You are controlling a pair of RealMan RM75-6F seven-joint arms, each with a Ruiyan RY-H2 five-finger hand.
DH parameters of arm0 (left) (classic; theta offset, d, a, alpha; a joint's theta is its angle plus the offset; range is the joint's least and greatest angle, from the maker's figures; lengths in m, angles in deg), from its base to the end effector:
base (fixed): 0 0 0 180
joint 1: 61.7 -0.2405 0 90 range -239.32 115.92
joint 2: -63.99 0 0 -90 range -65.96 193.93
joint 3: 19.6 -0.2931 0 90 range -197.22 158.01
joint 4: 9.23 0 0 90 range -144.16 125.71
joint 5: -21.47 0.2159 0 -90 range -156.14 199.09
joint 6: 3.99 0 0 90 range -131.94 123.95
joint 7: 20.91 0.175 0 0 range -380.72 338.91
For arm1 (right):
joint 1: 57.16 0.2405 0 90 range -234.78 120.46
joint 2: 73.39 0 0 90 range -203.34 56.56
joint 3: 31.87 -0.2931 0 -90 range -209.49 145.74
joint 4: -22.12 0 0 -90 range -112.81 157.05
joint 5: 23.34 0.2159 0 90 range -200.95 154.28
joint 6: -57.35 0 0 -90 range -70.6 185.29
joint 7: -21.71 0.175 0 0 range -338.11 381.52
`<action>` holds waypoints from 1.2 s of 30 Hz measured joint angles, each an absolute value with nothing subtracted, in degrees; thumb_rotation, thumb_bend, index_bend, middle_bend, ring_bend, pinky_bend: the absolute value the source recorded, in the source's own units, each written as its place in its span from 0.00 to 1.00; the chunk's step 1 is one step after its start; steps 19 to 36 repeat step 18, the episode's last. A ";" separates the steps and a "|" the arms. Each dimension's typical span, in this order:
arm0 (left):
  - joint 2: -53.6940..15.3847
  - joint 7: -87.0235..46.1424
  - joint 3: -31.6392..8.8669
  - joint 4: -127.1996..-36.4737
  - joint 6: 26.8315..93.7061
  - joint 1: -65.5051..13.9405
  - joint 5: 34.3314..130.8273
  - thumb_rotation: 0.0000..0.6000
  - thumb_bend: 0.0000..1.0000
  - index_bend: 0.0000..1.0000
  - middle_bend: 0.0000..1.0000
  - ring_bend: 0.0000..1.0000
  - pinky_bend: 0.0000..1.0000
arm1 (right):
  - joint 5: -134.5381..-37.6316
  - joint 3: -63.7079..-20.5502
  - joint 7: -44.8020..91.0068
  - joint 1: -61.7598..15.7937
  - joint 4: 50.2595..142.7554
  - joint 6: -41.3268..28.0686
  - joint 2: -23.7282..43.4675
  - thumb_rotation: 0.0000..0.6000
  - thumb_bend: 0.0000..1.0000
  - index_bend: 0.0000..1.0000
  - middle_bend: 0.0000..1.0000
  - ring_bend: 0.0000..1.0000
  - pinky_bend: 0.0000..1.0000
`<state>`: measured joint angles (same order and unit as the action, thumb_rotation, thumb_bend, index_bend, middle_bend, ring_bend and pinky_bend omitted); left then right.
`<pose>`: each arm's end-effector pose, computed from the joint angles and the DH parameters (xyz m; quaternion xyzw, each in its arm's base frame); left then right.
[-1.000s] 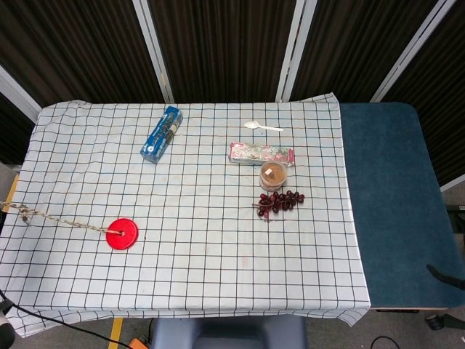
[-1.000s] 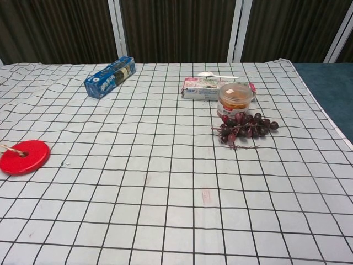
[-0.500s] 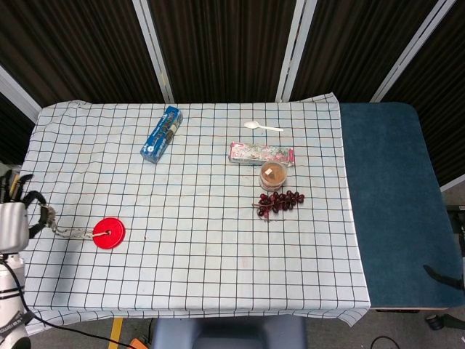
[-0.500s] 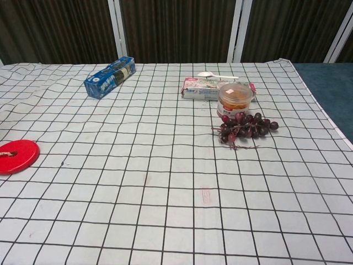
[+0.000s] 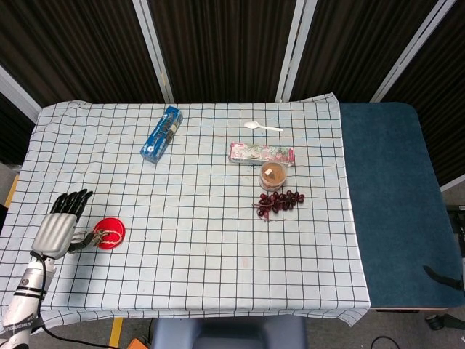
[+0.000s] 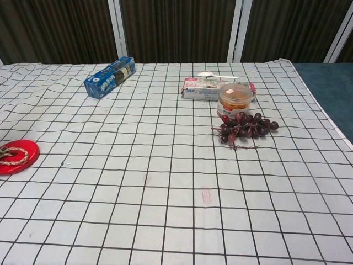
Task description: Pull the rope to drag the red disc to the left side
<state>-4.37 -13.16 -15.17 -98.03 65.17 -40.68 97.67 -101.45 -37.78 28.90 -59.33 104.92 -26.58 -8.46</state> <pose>-0.3197 0.3154 0.1196 -0.6685 -0.3751 -0.3357 0.5475 -0.4200 -0.1771 0.2026 0.5113 -0.4277 0.3372 0.6647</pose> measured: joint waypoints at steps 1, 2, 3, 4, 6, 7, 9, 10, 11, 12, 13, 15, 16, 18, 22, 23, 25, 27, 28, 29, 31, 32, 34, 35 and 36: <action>-3.92 -12.92 -15.19 -98.46 64.96 -40.56 97.55 1.00 0.31 0.00 0.00 0.00 0.00 | -101.47 -37.79 28.85 -59.31 104.97 -26.59 -8.45 1.00 0.11 0.00 0.00 0.00 0.00; -3.24 -12.49 -15.22 -99.14 64.57 -40.37 97.33 1.00 0.31 0.00 0.00 0.00 0.00 | -101.46 -37.80 28.83 -59.30 104.99 -26.58 -8.45 1.00 0.11 0.00 0.00 0.00 0.00; -2.94 -12.33 -15.24 -99.45 64.35 -40.27 97.22 1.00 0.31 0.00 0.00 0.00 0.00 | -101.46 -37.80 28.79 -59.29 105.01 -26.58 -8.45 1.00 0.11 0.00 0.00 0.00 0.00; -2.57 -12.19 -15.25 -99.77 64.24 -40.23 97.16 1.00 0.31 0.00 0.00 0.00 0.00 | -101.47 -37.81 28.76 -59.27 105.05 -26.58 -8.45 1.00 0.11 0.00 0.00 0.00 0.00; -1.67 -11.93 -15.25 -100.51 64.24 -40.24 97.16 1.00 0.31 0.00 0.00 0.00 0.00 | -101.58 -37.83 28.67 -59.21 105.21 -26.64 -8.45 1.00 0.11 0.00 0.00 0.00 0.00; -0.88 -11.77 -15.26 -101.15 64.44 -40.35 97.26 1.00 0.31 0.00 0.00 0.00 0.00 | -101.64 -37.82 28.65 -59.20 105.27 -26.68 -8.44 1.00 0.11 0.00 0.00 0.00 0.00; 0.12 -12.02 -15.30 -101.87 65.44 -40.96 97.71 1.00 0.33 0.00 0.00 0.00 0.00 | -101.90 -37.64 28.71 -59.33 105.39 -26.91 -8.42 1.00 0.11 0.00 0.00 0.00 0.00; 0.33 -12.57 -15.37 -101.98 66.80 -41.61 98.28 1.00 0.34 0.00 0.00 0.00 0.00 | -102.00 -37.55 28.74 -59.42 105.45 -27.06 -8.42 1.00 0.11 0.00 0.00 0.00 0.00; 0.32 -12.98 -15.45 -101.85 68.12 -42.18 98.83 1.00 0.34 0.00 0.00 0.00 0.00 | -102.14 -37.41 28.77 -59.57 105.58 -27.25 -8.39 1.00 0.11 0.00 0.00 0.00 0.00; 0.19 -13.31 -15.56 -101.52 69.66 -42.84 99.44 1.00 0.35 0.00 0.00 0.00 0.00 | -102.26 -37.26 28.78 -59.69 105.70 -27.38 -8.35 1.00 0.11 0.00 0.00 0.00 0.00; -0.12 -13.68 -15.78 -100.76 71.91 -43.83 100.29 1.00 0.36 0.00 0.00 0.00 0.00 | -102.40 -37.10 28.77 -59.82 105.78 -27.50 -8.29 1.00 0.11 0.00 0.00 0.00 0.00; -0.77 -14.30 -16.27 -98.95 75.31 -45.66 101.49 1.00 0.37 0.00 0.00 0.00 0.00 | -102.80 -36.66 28.64 -60.09 105.86 -27.78 -7.99 1.00 0.11 0.00 0.00 0.00 0.00; -1.22 -14.84 -16.68 -97.46 77.16 -46.95 102.14 1.00 0.37 0.00 0.00 0.00 0.00 | -102.94 -36.51 28.56 -60.17 105.83 -27.85 -7.80 1.00 0.11 0.00 0.00 0.00 0.00; -1.83 -15.90 -17.30 -95.22 78.86 -48.80 102.91 1.00 0.37 0.00 0.00 0.00 0.00 | -103.13 -36.25 28.45 -60.25 105.61 -27.87 -7.27 1.00 0.11 0.00 0.00 0.00 0.00; -1.83 -15.90 -17.30 -95.22 78.86 -48.80 102.91 1.00 0.37 0.00 0.00 0.00 0.00 | -103.13 -36.25 28.45 -60.25 105.61 -27.87 -7.27 1.00 0.11 0.00 0.00 0.00 0.00; -1.83 -15.90 -17.30 -95.22 78.86 -48.80 102.91 1.00 0.37 0.00 0.00 0.00 0.00 | -103.13 -36.25 28.45 -60.25 105.61 -27.87 -7.27 1.00 0.11 0.00 0.00 0.00 0.00; -1.83 -15.90 -17.30 -95.22 78.86 -48.80 102.91 1.00 0.37 0.00 0.00 0.00 0.00 | -103.13 -36.25 28.45 -60.25 105.61 -27.87 -7.27 1.00 0.11 0.00 0.00 0.00 0.00; -1.83 -15.90 -17.30 -95.22 78.86 -48.80 102.91 1.00 0.37 0.00 0.00 0.00 0.00 | -103.13 -36.25 28.45 -60.25 105.61 -27.87 -7.27 1.00 0.11 0.00 0.00 0.00 0.00; -1.83 -15.90 -17.30 -95.22 78.86 -48.80 102.91 1.00 0.37 0.00 0.00 0.00 0.00 | -103.13 -36.25 28.45 -60.25 105.61 -27.87 -7.27 1.00 0.11 0.00 0.00 0.00 0.00; -1.83 -15.90 -17.30 -95.22 78.86 -48.80 102.91 1.00 0.37 0.00 0.00 0.00 0.00 | -103.13 -36.25 28.45 -60.25 105.61 -27.87 -7.27 1.00 0.11 0.00 0.00 0.00 0.00; -1.83 -15.90 -17.30 -95.22 78.86 -48.80 102.91 1.00 0.37 0.00 0.00 0.00 0.00 | -103.13 -36.25 28.45 -60.25 105.61 -27.87 -7.27 1.00 0.11 0.00 0.00 0.00 0.00; -1.83 -15.90 -17.30 -95.22 78.86 -48.80 102.91 1.00 0.37 0.00 0.00 0.00 0.00 | -103.13 -36.25 28.45 -60.25 105.61 -27.87 -7.27 1.00 0.11 0.00 0.00 0.00 0.00; -1.83 -15.90 -17.30 -95.22 78.86 -48.80 102.91 1.00 0.37 0.00 0.00 0.00 0.00 | -103.13 -36.25 28.45 -60.25 105.61 -27.87 -7.27 1.00 0.11 0.00 0.00 0.00 0.00; -1.83 -15.90 -17.30 -95.22 78.86 -48.80 102.91 1.00 0.37 0.00 0.00 0.00 0.00 | -103.13 -36.25 28.45 -60.25 105.61 -27.87 -7.27 1.00 0.11 0.00 0.00 0.00 0.00; -1.83 -15.90 -17.30 -95.22 78.86 -48.80 102.91 1.00 0.37 0.00 0.00 0.00 0.00 | -103.13 -36.25 28.45 -60.25 105.61 -27.87 -7.27 1.00 0.11 0.00 0.00 0.00 0.00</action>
